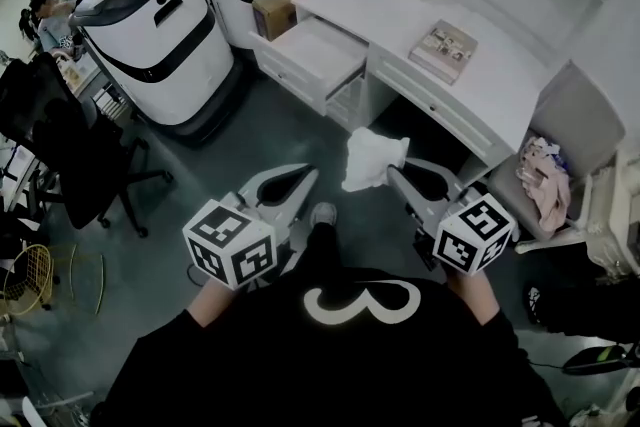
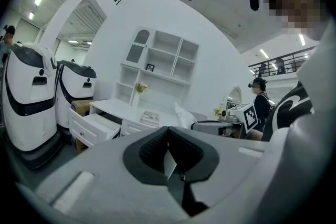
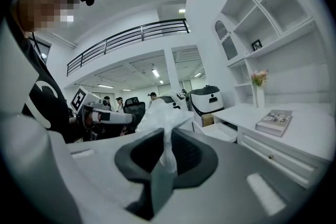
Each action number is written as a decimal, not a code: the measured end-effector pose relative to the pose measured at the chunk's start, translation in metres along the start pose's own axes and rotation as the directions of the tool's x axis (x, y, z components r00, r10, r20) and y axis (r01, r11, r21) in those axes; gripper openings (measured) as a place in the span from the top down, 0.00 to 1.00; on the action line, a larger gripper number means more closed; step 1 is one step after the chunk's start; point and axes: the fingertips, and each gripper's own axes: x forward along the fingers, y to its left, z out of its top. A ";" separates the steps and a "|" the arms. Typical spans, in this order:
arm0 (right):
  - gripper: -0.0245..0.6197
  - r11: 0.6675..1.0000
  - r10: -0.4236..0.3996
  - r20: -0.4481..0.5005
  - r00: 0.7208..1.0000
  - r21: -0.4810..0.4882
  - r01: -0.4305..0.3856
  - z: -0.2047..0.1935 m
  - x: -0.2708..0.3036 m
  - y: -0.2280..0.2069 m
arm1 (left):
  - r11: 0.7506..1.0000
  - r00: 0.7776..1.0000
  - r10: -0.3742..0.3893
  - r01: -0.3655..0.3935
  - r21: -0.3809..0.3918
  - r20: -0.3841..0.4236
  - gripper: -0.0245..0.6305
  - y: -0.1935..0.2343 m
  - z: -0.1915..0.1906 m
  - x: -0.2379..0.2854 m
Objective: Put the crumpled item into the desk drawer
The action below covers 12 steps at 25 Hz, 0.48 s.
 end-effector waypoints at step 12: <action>0.89 0.999 -0.010 -0.043 0.999 0.048 0.012 0.013 0.109 -0.082 | 0.998 1.000 0.002 -0.003 -0.057 -0.028 0.95 0.117 0.020 0.073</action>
